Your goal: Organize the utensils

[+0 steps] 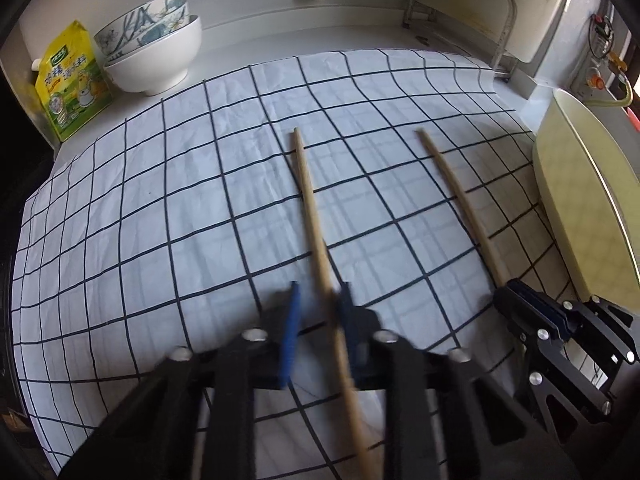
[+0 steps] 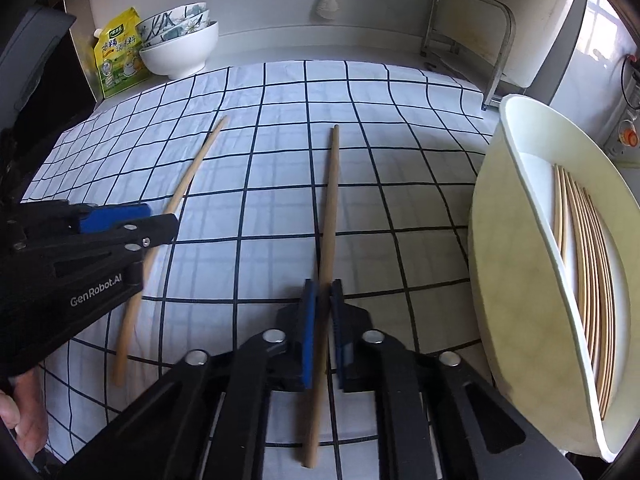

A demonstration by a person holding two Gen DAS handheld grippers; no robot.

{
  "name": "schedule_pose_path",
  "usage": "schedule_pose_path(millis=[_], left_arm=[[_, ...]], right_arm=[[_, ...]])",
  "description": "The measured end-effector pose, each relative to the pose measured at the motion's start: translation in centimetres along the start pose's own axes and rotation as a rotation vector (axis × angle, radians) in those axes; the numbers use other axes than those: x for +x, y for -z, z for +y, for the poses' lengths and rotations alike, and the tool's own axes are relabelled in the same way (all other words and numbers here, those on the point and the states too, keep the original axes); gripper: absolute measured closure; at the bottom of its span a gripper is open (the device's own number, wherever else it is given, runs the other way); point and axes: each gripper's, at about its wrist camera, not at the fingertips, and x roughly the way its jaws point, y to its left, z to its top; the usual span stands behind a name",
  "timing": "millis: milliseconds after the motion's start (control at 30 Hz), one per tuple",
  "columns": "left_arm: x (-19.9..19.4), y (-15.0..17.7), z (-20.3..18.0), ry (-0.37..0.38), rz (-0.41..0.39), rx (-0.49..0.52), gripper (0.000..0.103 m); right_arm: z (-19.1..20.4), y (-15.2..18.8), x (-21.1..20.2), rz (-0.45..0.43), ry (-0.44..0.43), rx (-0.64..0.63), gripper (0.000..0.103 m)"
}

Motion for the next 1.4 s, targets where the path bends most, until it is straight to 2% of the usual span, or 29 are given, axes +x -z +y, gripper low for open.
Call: schedule_pose_path(millis=[200,433,733,933,1100,1267,1400], left_arm=[[-0.4,0.3,0.4,0.035,0.040,0.004,0.096],[-3.0,1.2,1.0,0.046,0.056,0.021,0.096],[-8.4,-0.5,-0.5,0.055,-0.023,0.034,0.096],[-11.1,-3.5,-5.0,0.112,-0.108,0.076,0.096],[-12.1,-6.0,-11.0,0.188,-0.154,0.146,0.096],[-10.8,-7.2,-16.9,0.251,-0.137,0.213,0.096],[-9.2,-7.8,-21.0,0.277,-0.102,0.265,0.096]], right_arm=[[-0.9,-0.1,-0.4,0.012,-0.043,0.062,0.097],[-0.7,-0.6,-3.0,-0.013,-0.097,0.098,0.097],[-1.8,-1.3,-8.0,-0.073,-0.138,0.118,0.097],[-6.3,-1.6,-12.0,-0.148,-0.083,0.161,0.097],[-12.1,-0.7,-14.1,-0.179,0.003,0.237,0.097],[-17.8,0.9,-14.2,-0.152,0.083,0.320,0.097],[-21.0,1.9,-13.1,-0.111,0.106,0.375,0.097]])
